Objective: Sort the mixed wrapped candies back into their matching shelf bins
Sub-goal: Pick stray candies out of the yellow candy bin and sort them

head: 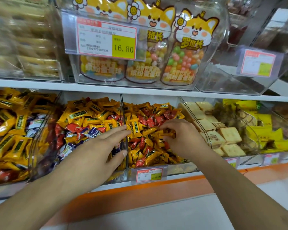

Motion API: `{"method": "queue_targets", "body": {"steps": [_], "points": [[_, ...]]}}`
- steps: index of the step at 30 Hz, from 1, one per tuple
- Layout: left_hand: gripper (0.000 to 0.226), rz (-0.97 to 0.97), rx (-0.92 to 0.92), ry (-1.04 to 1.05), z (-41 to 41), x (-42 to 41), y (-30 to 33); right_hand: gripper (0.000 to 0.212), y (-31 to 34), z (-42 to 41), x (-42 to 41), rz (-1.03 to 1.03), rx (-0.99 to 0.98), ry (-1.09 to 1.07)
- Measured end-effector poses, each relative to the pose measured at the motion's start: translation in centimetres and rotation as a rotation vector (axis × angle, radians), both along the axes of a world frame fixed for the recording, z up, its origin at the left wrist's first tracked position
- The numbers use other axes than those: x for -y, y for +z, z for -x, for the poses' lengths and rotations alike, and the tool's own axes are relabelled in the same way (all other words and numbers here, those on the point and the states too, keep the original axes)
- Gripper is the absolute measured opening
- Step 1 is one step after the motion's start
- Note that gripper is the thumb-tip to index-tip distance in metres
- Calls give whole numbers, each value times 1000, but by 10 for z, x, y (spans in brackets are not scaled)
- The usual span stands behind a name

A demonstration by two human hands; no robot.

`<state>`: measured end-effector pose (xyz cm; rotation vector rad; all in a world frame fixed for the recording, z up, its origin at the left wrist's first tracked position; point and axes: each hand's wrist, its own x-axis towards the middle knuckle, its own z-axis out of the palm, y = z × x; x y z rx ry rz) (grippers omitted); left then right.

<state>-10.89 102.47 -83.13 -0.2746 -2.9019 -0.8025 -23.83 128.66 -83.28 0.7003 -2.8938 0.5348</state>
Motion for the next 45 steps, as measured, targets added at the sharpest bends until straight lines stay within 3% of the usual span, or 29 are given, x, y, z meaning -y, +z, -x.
{"method": "queue_targets", "body": {"steps": [4, 7, 12, 16, 19, 21, 24, 29, 34, 38, 40, 45], "points": [[60, 5, -6, 5, 1, -1, -1, 33, 16, -3, -5, 137, 30, -37], [59, 4, 2, 9, 1, -2, 0, 46, 17, -4, -8, 83, -14, -150], [59, 8, 11, 18, 1, -6, 0, 85, -1, -21, 9, -145, 406, -232], [61, 17, 29, 28, -1, -8, 2, 75, 5, -29, 21, -69, 517, -33], [63, 19, 52, 23, -2, -10, 5, 65, 14, -30, 13, 124, 586, 116], [65, 23, 52, 25, -2, -11, 5, 59, 22, -28, 0, 259, 560, 178], [68, 93, 8, 48, -1, -16, 5, 59, 33, -20, -31, 337, 387, 93], [64, 179, -113, -27, 10, -51, 14, 61, 29, -12, -83, 243, 122, -86], [54, 151, -79, -220, 54, -123, 21, 61, 14, -11, -100, 146, 116, -90], [59, 265, 67, -329, 104, -159, 1, 58, 11, -9, -102, 204, 91, -81], [58, 365, 124, -335, 122, -158, -10, 56, 11, -8, -104, 222, 93, -92], [35, 480, 40, -354, 133, -117, -6, 53, 13, -7, -109, 232, 122, -85]]}}
